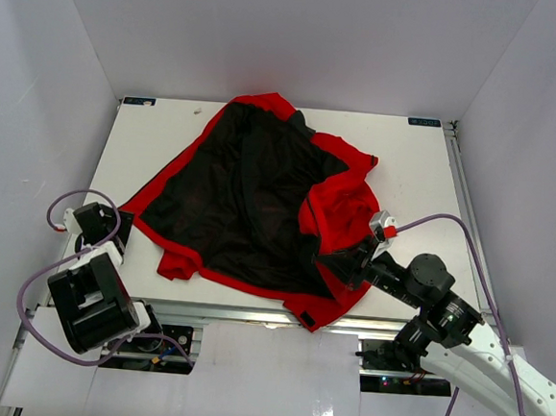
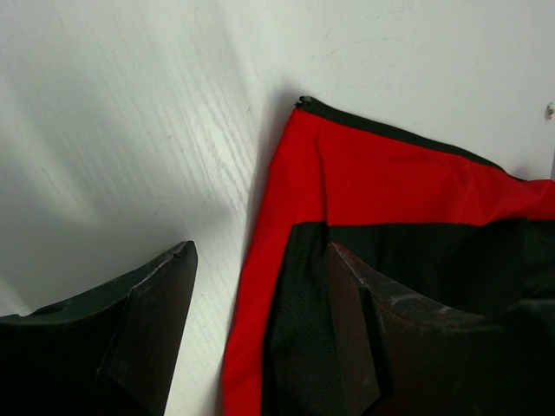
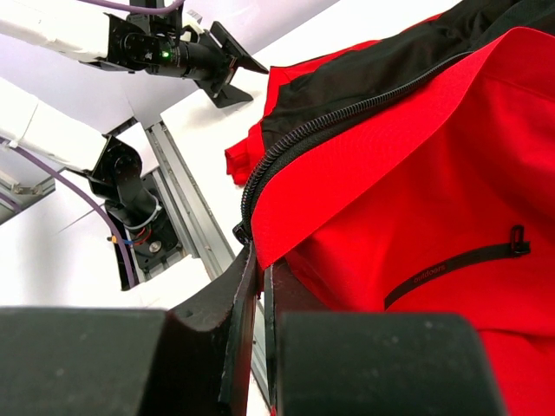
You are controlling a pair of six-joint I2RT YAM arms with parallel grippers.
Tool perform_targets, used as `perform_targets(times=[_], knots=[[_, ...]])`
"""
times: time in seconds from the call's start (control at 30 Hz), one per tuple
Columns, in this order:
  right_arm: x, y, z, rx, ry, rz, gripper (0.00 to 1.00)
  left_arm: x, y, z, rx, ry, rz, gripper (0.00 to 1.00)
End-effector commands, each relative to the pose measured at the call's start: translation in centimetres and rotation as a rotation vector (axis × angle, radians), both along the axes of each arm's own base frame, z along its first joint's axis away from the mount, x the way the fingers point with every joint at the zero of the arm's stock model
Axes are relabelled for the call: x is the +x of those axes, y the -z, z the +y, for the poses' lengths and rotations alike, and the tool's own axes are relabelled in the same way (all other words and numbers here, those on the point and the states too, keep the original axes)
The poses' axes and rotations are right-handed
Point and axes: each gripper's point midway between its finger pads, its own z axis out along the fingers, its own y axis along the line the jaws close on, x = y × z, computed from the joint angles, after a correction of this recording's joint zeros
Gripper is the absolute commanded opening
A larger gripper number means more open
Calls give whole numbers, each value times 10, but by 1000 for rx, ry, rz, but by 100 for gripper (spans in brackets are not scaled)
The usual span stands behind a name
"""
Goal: Zip up the jacket
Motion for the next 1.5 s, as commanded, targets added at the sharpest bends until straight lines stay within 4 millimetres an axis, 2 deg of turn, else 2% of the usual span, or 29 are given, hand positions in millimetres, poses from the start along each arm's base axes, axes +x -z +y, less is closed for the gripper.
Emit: perform_targets(times=[0.0, 0.1, 0.2, 0.37, 0.47, 0.5, 0.6, 0.63, 0.67, 0.73, 0.8, 0.87, 0.9, 1.0, 1.07, 1.13, 1.23, 1.27, 1.33, 1.47], knots=[[0, -19, -1, 42, -1, -53, 8, 7, -8, 11, 53, -15, -50, 73], [1, -18, -1, 35, 7, -52, 8, 15, -3, 11, 50, 5, -66, 73], [4, -16, -1, 32, 18, -49, 8, 20, 20, 5, 7, 54, -18, 73], [6, -15, 0, 24, 26, -47, 8, 34, 42, -8, -47, 161, 3, 73], [6, -14, -1, 23, 28, -45, 8, 43, 41, -14, -52, 220, -15, 62], [6, -15, -1, 24, 28, -47, 8, 44, 40, -17, -54, 234, -22, 53], [7, -16, -3, 28, 38, -50, 8, 50, 24, -34, -18, 312, -66, 9], [8, -15, -3, 26, 46, -50, 8, 50, 20, -40, -8, 333, -66, 3], [9, -15, -3, 25, 50, -49, 8, 55, 3, -50, 39, 379, -95, 0], [10, -14, -2, 21, 51, -46, 8, 59, -21, -70, 123, 446, -120, 0], [10, -13, -1, 19, 47, -43, 8, 56, -38, -94, 186, 505, -117, 0], [10, -13, -1, 18, 47, -42, 8, 54, -70, -123, 283, 563, -183, 0], [11, -12, -1, 16, 51, -42, 8, 49, -72, -133, 295, 583, -186, 0], [13, -9, -1, 7, 57, -38, 8, 37, -94, -135, 339, 562, -220, 0], [13, -10, 0, 6, 53, -36, 8, 28, -124, -145, 364, 594, -330, 0], [12, -10, 1, 7, 49, -32, 8, 22, -135, -172, 344, 711, -406, 0], [14, -9, 0, 6, 59, -32, 8, 9, -145, -228, 296, 945, -504, 0], [15, -9, 0, 5, 65, -31, 8, 5, -141, -242, 284, 1001, -503, 0], [18, -6, 0, -4, 78, -28, 8, -14, -128, -287, 238, 1190, -492, 0], [19, -3, 3, -18, 70, -17, 8, -51, -95, -350, 254, 1411, -400, 0]])
